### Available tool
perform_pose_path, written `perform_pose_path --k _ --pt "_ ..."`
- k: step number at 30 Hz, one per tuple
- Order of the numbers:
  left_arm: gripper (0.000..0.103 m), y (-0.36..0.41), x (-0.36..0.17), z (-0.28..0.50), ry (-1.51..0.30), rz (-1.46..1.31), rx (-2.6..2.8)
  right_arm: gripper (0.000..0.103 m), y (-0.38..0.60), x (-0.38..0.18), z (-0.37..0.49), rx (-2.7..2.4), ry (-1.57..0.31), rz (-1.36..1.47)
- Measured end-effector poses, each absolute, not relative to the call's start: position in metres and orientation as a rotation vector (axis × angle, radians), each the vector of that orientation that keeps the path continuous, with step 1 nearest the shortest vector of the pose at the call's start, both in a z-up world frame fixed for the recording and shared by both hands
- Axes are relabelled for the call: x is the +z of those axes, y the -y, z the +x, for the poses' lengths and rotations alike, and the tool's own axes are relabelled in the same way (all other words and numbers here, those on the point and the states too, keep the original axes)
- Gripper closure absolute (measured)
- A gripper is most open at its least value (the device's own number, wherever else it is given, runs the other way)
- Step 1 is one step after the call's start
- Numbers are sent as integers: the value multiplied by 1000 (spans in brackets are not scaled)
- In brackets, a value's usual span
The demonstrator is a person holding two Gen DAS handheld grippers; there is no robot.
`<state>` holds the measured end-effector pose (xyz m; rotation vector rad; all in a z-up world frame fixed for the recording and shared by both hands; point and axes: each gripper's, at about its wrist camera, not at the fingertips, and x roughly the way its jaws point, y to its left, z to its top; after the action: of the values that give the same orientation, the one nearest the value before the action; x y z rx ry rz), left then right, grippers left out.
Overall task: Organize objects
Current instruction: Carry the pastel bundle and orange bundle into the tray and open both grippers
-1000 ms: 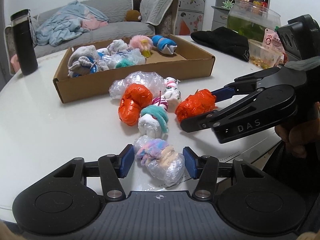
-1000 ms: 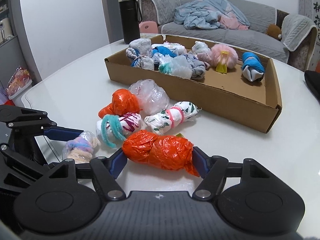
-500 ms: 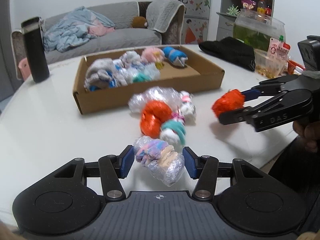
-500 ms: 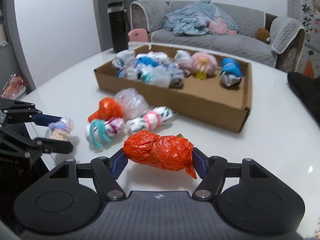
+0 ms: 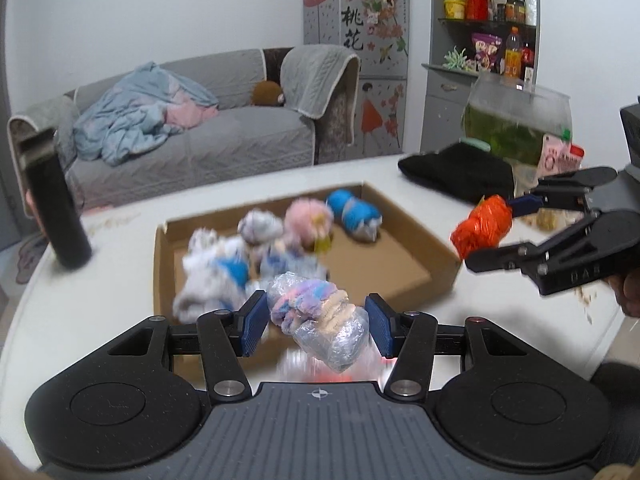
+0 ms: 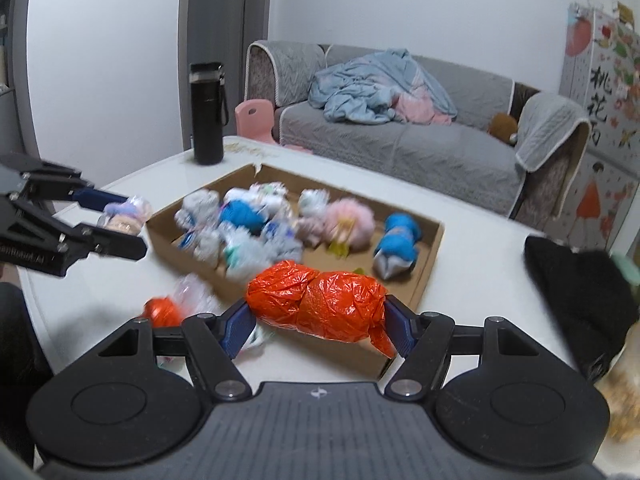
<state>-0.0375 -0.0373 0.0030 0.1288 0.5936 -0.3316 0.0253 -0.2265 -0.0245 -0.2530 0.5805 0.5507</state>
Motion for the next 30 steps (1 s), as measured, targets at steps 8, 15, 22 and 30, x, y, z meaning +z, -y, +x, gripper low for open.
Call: perform_pose_path --k 8,15,22,30 --pt "44 65 15 32 -628 94 -381 38 221 -18 64 556 -579 -288" --pt "44 92 -4 82 -665 98 -407 38 217 -32 94 574 -607 -336" --pt "44 103 -38 118 -730 102 -408 38 214 -53 115 592 -646 -384" --pt "44 99 -67 139 -794 127 -388 38 215 -66 132 600 -687 -379"
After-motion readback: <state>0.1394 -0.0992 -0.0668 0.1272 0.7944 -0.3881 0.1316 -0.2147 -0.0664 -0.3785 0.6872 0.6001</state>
